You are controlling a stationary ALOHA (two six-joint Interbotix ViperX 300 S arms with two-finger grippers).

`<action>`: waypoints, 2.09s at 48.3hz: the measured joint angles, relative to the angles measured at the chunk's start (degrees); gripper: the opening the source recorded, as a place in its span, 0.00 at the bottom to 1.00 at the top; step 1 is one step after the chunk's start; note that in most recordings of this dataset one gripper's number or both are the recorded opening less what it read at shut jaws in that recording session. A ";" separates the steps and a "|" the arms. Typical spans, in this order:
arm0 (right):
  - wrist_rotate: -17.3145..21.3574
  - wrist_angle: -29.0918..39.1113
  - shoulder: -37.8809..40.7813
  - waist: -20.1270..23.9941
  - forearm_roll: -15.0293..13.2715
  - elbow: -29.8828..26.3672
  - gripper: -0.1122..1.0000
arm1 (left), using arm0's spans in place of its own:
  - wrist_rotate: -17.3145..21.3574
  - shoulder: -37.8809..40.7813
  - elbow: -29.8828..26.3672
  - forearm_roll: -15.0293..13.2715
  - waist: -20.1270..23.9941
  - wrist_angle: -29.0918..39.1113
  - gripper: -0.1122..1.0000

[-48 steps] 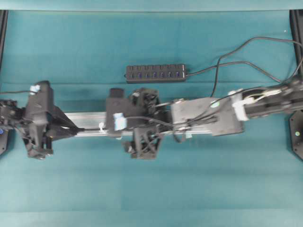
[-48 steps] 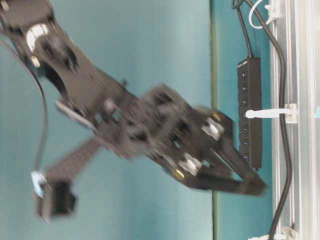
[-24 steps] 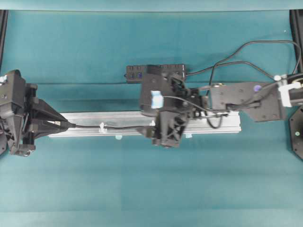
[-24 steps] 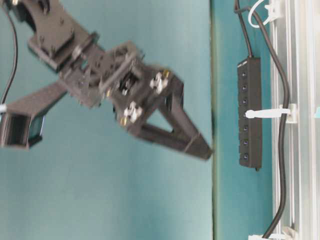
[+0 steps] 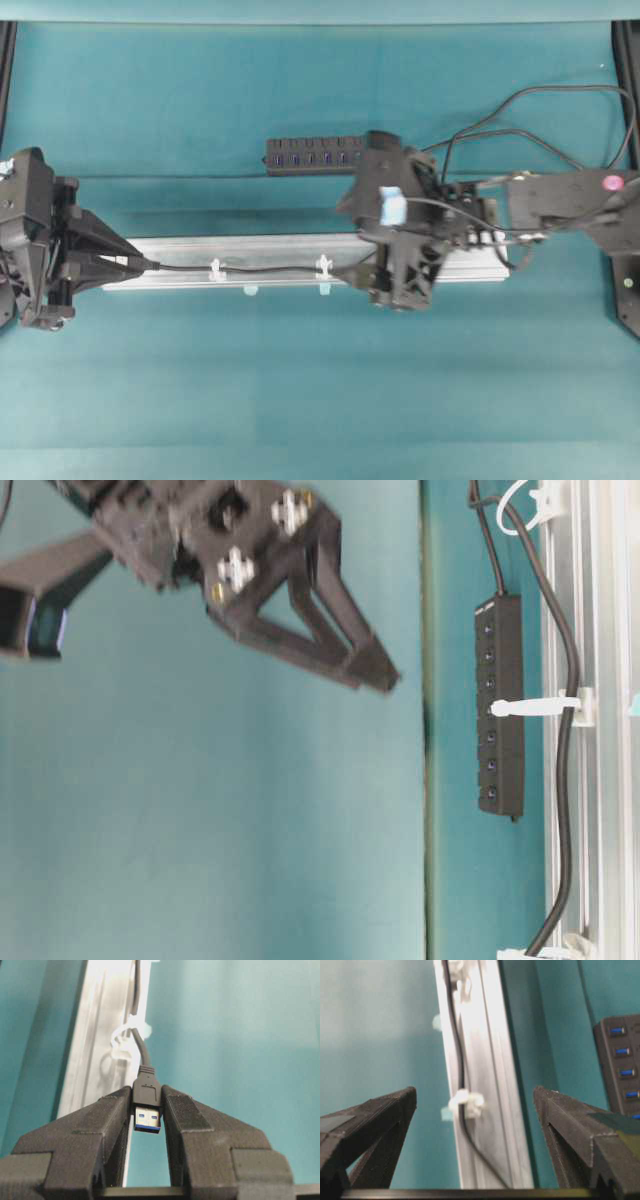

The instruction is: Pass the USB cable through three rings with both arms.

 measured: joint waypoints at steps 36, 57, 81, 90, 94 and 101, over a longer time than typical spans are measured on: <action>0.18 -12.48 -6.68 1.76 0.00 8.00 0.75 | 0.18 -0.44 -0.53 0.00 0.35 -0.88 0.33; 0.09 -12.92 -11.25 1.67 0.00 9.76 0.70 | 0.35 -0.53 -0.79 0.00 0.35 -3.60 0.33; 0.09 -15.56 -20.74 0.97 0.09 15.91 0.70 | 0.53 -0.53 -1.41 0.09 0.44 -4.48 0.33; 0.09 -15.64 -22.85 1.05 0.09 17.23 0.69 | 0.53 -0.53 -1.41 0.00 0.44 -4.57 0.33; 0.18 -15.03 -23.12 1.05 0.09 17.49 0.69 | 0.53 -0.53 -1.49 0.09 0.44 -4.83 0.33; 0.18 -14.85 -23.29 1.05 0.09 17.49 0.69 | 0.44 -0.44 -1.41 0.00 0.44 -5.27 0.33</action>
